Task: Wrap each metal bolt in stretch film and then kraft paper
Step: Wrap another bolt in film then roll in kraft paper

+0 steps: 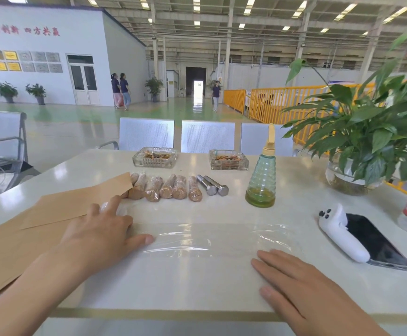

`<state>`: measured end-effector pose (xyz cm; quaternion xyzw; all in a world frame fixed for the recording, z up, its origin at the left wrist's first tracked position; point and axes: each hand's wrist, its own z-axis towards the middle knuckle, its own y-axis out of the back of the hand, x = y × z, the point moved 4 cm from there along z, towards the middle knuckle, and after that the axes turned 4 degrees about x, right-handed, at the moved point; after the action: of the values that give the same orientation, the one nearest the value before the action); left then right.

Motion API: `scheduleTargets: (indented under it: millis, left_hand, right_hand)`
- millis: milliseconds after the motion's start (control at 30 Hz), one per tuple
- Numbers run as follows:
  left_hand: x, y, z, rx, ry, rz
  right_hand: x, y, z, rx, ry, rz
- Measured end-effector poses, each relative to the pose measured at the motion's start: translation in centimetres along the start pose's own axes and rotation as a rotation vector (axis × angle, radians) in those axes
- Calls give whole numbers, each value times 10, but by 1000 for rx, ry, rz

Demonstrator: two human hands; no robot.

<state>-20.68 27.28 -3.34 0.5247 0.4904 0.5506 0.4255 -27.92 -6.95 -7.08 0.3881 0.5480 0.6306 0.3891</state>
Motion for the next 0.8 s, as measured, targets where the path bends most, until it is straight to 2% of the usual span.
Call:
scheduleTargets:
  millis: [100,133,200,300,400,533,633,800]
  left_hand:
    - [1,-3,1,-23,-1,10]
    - [2,-3,2,-32,-1,7]
    - [3,-4,3,-33,-4,6]
    - [5,-4,4,0,0,-10]
    - [3,-1,3,-22,3,-11]
    - [-5,7,3,-154,-12,69]
    - [-25,11,1,-237,-174,41]
    - [-57,-3,-7,-137,-289,24]
  right_hand:
    - [8,6,-5,-47,41,78]
    - [3,3,-6,-159,64,90]
    - [-9,-1,-6,-202,-7,187]
    - [-7,7,2,-215,-81,31]
    - [6,12,21,-224,-114,57]
    - [20,-1,50,-71,-74,108]
    - [28,-8,60,4,-87,97]
    - [23,-12,61,23,-99,92]
